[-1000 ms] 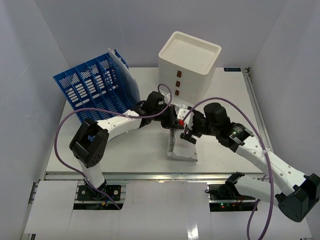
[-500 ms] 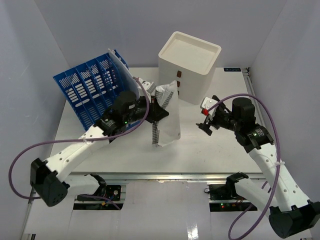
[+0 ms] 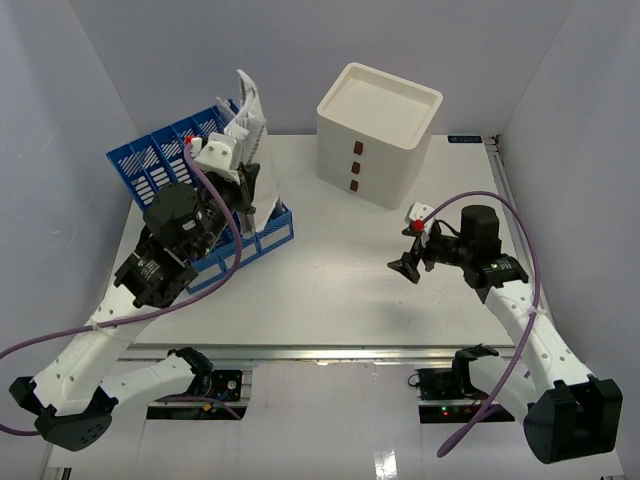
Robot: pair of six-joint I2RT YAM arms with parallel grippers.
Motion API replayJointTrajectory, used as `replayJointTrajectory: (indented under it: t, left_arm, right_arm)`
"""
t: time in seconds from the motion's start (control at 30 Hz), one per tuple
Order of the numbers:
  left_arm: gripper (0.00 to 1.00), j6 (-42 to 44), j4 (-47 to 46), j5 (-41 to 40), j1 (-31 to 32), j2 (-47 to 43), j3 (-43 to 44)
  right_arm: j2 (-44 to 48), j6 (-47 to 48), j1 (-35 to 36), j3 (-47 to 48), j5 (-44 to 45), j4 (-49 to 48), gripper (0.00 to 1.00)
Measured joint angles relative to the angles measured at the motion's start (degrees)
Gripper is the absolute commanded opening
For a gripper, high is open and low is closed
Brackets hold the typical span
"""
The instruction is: Organize the desk
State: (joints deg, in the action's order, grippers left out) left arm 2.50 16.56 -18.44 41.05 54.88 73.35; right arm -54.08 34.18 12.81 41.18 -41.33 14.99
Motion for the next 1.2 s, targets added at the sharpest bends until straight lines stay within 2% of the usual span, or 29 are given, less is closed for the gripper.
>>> replayJointTrajectory:
  t: [0.2, 0.33, 0.67, 1.03, 1.2]
  left_arm:
    - [0.00, 6.28, -0.99, -11.23, -0.10, 4.53, 7.67]
    - [0.00, 8.17, -2.22, -14.68, -1.36, 8.64, 11.41]
    - [0.00, 6.22, -1.98, -11.85, -12.52, 16.75, 17.66]
    - [0.00, 8.24, -8.81, -10.79, -12.76, 14.49, 18.55]
    - [0.00, 8.07, -11.43, -10.82, -14.29, 14.56, 16.05]
  right_arm:
    - [-0.09, -0.48, -0.02, -0.89, -2.40, -0.86, 0.93]
    - [-0.09, -0.83, -0.04, -1.42, -3.22, -1.98, 0.93]
    - [0.81, -1.06, -0.87, -2.48, -3.44, -3.09, 0.94]
    - [0.79, -1.06, -1.13, -2.62, -3.44, -3.17, 0.94]
    - [0.79, -1.05, -1.22, -2.64, -3.42, -3.17, 0.94]
